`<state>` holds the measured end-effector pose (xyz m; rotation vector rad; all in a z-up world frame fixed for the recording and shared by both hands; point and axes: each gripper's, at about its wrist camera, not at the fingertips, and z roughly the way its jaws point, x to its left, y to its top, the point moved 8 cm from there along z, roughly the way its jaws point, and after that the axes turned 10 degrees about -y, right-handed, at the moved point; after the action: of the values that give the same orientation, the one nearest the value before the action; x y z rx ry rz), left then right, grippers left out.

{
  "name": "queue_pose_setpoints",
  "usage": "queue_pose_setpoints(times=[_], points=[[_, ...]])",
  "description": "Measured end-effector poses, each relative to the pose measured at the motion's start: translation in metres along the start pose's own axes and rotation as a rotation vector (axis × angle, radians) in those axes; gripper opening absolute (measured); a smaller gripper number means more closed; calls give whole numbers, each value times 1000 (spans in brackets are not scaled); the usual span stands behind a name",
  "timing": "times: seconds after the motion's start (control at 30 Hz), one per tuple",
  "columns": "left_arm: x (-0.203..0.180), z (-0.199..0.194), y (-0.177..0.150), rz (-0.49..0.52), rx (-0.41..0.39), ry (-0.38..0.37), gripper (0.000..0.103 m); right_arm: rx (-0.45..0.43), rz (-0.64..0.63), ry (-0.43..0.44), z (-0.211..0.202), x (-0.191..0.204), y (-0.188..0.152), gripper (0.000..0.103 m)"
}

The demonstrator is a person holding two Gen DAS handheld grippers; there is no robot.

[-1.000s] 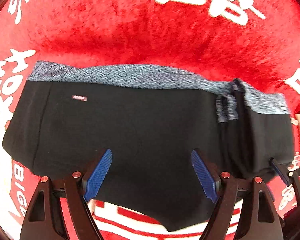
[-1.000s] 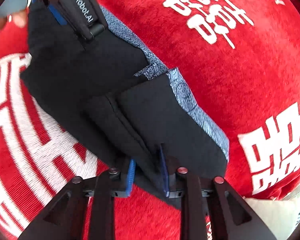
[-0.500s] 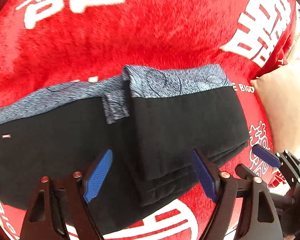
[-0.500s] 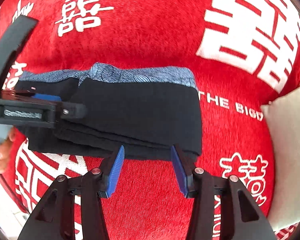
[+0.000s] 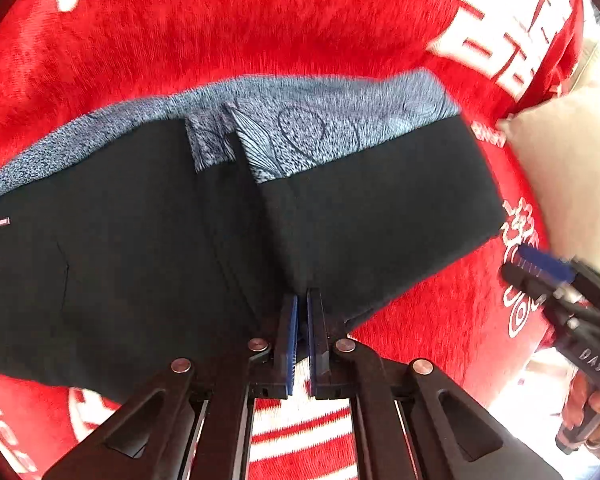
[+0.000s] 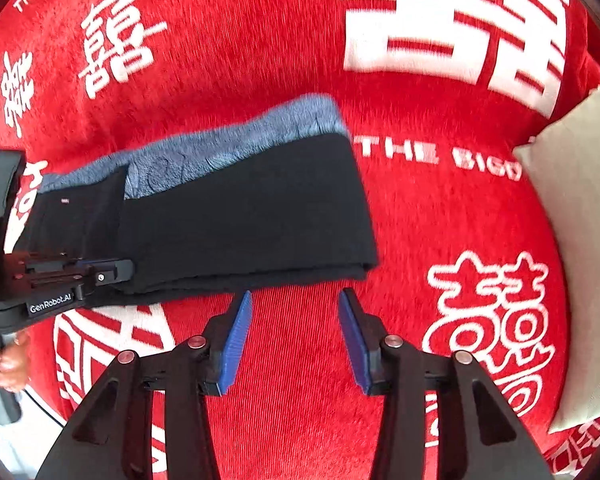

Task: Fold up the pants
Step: 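Grasp the folded edge with the left gripper and adjust it, then release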

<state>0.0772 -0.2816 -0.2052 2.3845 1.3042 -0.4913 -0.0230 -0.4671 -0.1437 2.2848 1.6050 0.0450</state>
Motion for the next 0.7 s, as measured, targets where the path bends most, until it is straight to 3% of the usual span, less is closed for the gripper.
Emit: queue_pose_setpoints(times=[0.13,0.27,0.3,0.33,0.37,0.4,0.57,0.7], points=[[0,-11,-2,-32,-26,1,6,24,8,20,5,3,-7,49],[8,-32,2,-57,-50,62,7,14,34,58,-1,3,4,49],[13,-32,6,-70,-60,69,21,4,38,64,-3,3,11,49],[20,-38,12,-94,-82,71,60,-1,42,74,-4,4,16,49],[27,-42,19,-115,-117,76,78,-5,46,87,-5,5,20,49],[32,-46,25,-126,-156,80,86,-7,53,108,-5,8,26,49],[55,-37,59,-185,-183,15,86,-11,67,188,1,34,58,51],[57,-18,72,-195,-147,-28,86,3,86,143,10,41,65,51]])
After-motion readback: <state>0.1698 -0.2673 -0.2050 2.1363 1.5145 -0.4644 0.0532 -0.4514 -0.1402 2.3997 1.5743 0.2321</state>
